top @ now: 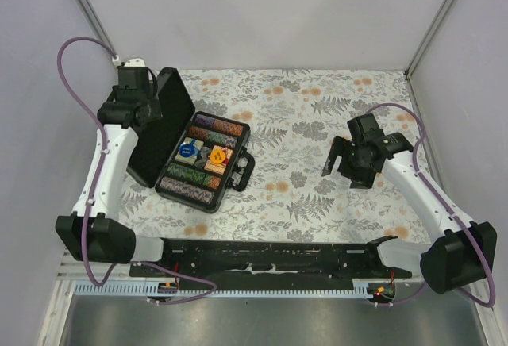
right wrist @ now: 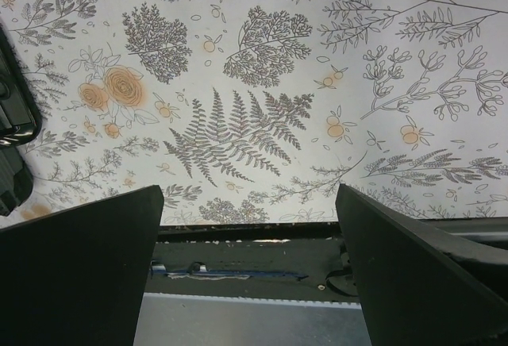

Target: Pack up texas hold em set

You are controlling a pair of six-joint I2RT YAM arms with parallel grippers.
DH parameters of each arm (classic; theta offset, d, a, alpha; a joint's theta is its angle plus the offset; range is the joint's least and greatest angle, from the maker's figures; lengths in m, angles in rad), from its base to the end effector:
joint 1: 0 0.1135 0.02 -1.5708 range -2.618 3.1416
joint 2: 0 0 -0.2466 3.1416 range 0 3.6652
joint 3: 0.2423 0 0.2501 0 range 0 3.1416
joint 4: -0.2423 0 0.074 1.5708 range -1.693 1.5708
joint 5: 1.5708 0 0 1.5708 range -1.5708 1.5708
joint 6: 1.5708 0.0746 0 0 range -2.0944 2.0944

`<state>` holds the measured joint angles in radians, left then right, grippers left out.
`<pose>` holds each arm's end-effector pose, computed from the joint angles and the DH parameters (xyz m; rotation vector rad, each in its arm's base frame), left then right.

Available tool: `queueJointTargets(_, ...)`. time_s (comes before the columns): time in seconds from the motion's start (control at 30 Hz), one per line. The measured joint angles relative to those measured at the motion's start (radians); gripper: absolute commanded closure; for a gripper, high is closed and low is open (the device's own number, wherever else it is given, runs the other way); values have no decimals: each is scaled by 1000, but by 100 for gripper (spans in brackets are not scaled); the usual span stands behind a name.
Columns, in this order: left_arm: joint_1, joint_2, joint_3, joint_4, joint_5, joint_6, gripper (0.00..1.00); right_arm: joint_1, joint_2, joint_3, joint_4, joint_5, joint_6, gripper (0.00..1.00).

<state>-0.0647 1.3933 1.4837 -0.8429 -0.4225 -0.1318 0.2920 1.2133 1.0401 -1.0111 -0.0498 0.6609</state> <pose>0.3178 0.0101 0.3408 -0.2862 2.2547 0.3867 0.2280 0.0724 0.2242 0.5008 2.7588 0.3137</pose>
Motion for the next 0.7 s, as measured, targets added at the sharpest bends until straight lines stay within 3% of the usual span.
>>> queueJointTargets(0.4, 1, -151, -175, 211, 200, -112, 45, 0, 34, 3, -3, -42, 39, 2)
queueJointTargets(0.7, -31, -232, -288, 315, 451, -217, 46, 0, 49, 3, 4, -85, 95, 3)
